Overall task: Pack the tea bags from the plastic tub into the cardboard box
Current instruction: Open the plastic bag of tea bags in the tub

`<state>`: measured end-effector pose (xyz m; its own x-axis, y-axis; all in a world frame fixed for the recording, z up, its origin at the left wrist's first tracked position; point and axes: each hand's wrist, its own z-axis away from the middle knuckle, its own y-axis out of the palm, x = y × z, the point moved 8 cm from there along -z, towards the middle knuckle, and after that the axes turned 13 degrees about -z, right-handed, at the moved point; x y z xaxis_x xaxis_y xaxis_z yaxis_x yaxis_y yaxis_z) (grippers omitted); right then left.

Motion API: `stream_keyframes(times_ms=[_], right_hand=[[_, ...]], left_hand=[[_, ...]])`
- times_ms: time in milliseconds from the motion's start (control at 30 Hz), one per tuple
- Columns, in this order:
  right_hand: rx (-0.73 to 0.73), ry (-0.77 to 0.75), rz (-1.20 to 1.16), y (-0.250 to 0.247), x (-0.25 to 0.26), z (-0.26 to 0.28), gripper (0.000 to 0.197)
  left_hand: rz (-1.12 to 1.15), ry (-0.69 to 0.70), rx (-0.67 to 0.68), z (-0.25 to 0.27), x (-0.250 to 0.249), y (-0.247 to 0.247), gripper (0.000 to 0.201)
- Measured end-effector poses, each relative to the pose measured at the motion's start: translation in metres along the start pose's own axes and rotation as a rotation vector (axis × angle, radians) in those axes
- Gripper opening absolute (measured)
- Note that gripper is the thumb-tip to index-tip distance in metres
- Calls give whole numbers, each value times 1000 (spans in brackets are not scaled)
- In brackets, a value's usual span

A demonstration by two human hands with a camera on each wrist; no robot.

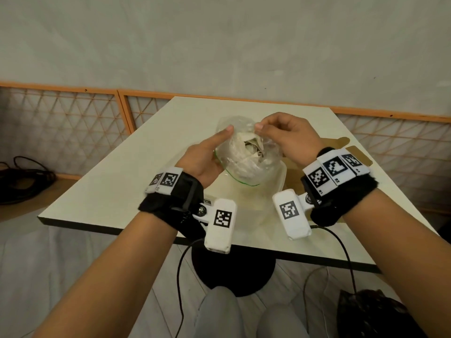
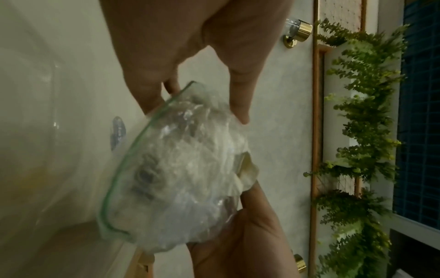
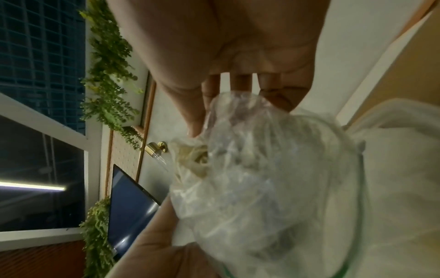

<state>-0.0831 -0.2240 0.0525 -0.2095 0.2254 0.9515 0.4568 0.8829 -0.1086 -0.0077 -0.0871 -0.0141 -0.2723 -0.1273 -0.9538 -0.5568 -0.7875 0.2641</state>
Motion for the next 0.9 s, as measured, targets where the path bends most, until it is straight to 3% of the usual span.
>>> stream_keyframes(times_ms=[200,300,400,567,700,800,900], right_hand=[[38,170,-31,4,-22,-6,19],[66,191,-5,6,-24,-12,10],[7,256,51,-3,-36,-21,16],[-62,457,-203,-1,-60,-12,13],[105,541,-198,18,-73,-10,42],[64,469,-181,22,-71,-14,15],[-4,427,-159,17,-71,-21,13]], left_hand=[[-104,-71,-74,-9,10,-10,45],[-94,-111,-27,-13,16,-11,48],[-55,-147,0,-16,21,-12,45],[-38,-203,15,-20,31,-11,44],[34,-218,91,-21,29,-3,60],[-86,-206,36,-26,30,-9,59],[-158,-216,-4,-34,35,-17,60]])
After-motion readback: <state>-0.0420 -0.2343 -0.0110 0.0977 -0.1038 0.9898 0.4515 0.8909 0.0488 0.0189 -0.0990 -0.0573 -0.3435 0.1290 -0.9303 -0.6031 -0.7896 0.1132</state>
